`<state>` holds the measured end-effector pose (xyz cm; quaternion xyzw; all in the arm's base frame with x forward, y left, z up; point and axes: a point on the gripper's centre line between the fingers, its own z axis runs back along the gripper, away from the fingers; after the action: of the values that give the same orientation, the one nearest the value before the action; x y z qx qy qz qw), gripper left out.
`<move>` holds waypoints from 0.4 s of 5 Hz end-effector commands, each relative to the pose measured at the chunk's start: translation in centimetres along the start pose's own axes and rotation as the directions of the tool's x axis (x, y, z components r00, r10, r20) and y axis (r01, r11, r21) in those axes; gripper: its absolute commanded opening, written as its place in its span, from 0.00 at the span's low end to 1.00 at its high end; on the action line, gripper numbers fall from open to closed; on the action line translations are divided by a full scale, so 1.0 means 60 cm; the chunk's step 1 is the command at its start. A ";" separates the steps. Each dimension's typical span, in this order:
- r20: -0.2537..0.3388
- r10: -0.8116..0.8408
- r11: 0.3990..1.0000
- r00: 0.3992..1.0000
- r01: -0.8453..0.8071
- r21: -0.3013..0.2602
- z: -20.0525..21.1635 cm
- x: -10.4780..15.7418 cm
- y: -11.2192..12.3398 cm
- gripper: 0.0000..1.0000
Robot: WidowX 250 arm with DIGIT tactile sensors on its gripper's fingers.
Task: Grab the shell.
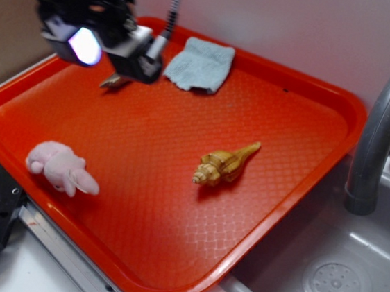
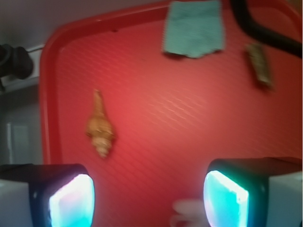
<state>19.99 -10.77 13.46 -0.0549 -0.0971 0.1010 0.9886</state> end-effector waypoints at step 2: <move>-0.080 -0.105 0.992 0.991 0.109 0.057 -0.123 0.046 -0.079 1.00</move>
<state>24.28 -14.59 5.86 -0.0067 -0.0319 0.0550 0.9980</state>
